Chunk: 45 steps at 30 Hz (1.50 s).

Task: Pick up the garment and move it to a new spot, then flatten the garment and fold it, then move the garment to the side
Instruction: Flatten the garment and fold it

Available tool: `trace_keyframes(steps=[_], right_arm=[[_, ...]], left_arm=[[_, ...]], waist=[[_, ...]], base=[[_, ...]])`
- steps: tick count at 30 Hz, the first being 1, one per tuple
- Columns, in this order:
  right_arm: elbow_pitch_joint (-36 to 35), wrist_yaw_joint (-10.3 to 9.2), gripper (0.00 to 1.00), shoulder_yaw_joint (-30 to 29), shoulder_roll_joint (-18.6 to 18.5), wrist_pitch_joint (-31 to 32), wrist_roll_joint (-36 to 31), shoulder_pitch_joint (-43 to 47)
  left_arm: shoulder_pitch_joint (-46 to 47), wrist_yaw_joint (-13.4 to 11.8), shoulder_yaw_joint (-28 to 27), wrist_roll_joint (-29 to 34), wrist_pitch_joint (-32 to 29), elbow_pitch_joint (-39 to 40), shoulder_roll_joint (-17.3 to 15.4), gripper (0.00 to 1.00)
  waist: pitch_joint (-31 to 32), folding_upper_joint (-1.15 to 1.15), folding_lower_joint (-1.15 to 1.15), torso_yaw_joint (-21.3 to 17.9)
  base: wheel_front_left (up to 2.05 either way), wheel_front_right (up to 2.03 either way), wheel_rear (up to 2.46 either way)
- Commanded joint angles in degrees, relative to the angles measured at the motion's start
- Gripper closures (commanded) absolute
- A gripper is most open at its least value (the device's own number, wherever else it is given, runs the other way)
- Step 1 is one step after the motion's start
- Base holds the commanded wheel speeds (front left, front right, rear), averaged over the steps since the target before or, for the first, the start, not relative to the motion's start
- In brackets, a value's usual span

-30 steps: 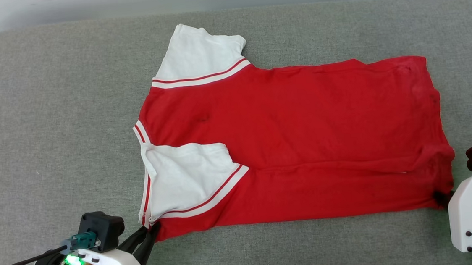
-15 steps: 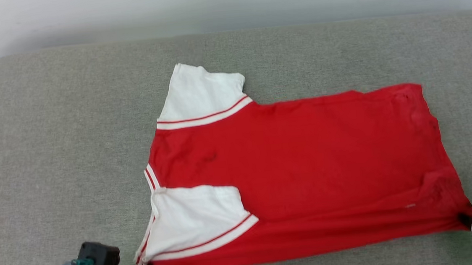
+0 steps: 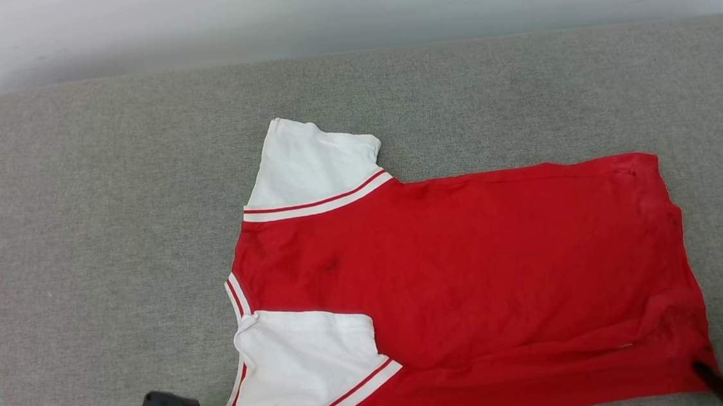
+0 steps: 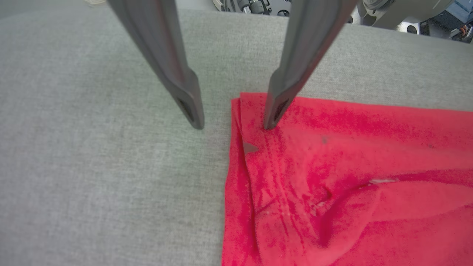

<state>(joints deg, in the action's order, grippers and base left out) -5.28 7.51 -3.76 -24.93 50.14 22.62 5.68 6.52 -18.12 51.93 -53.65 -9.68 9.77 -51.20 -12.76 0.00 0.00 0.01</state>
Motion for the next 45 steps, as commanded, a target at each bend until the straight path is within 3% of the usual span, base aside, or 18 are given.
trace_keyframes(steps=[1,7,14,23,27,32,37,45], right_arm=[[0.0,-0.04,0.0,0.0,0.3,-1.0,0.3,-0.4],[-1.7,-0.04,0.0,-0.3,0.1,-7.2,-0.2,-2.8],[-5.0,-0.04,0.0,-1.2,2.2,-21.6,-1.7,-6.1],[-8.1,-0.04,0.0,-3.3,9.3,-40.5,-4.9,-6.0],[-7.9,-0.04,0.0,-3.3,12.0,-45.6,-5.9,-5.0],[-6.3,-0.04,0.0,-2.6,14.7,-48.9,-5.9,-4.9],[-5.9,-0.04,0.0,-2.2,16.4,-52.4,-5.8,-6.0],[-8.4,-0.03,0.0,-1.9,18.0,-52.6,-5.8,-8.2]], left_arm=[[1.2,0.2,-0.8,0.4,1.5,-0.6,0.6,0.0],[3.0,0.1,-4.8,2.4,11.0,-1.9,2.8,0.0],[4.7,-0.9,-8.9,5.1,21.5,-2.3,5.6,0.0],[2.8,-2.6,-18.9,12.4,24.9,0.3,13.8,0.0],[0.2,-0.5,-24.9,16.8,25.0,1.4,18.1,0.0],[-0.7,4.1,-30.2,20.8,24.9,0.7,20.4,0.0],[2.0,8.1,-32.4,20.7,24.0,-2.8,18.6,0.0],[15.9,15.0,-30.6,20.7,10.2,-7.2,11.1,0.0]], waist=[[0.2,0.0,0.0,0.1],[2.0,0.0,0.0,-0.1],[4.7,0.0,0.0,-0.4],[6.0,0.0,0.0,-1.0],[6.0,0.0,0.0,-1.5],[5.1,0.0,0.0,-3.0],[3.2,0.0,0.0,-5.5],[-3.9,0.0,0.0,-10.7]], base=[[0.0,0.0,0.0],[0.0,0.0,0.0],[0.0,0.0,0.0],[0.0,0.0,0.0],[0.0,0.0,0.0],[0.0,0.0,0.0],[0.0,0.0,0.0],[0.0,0.0,0.0]])
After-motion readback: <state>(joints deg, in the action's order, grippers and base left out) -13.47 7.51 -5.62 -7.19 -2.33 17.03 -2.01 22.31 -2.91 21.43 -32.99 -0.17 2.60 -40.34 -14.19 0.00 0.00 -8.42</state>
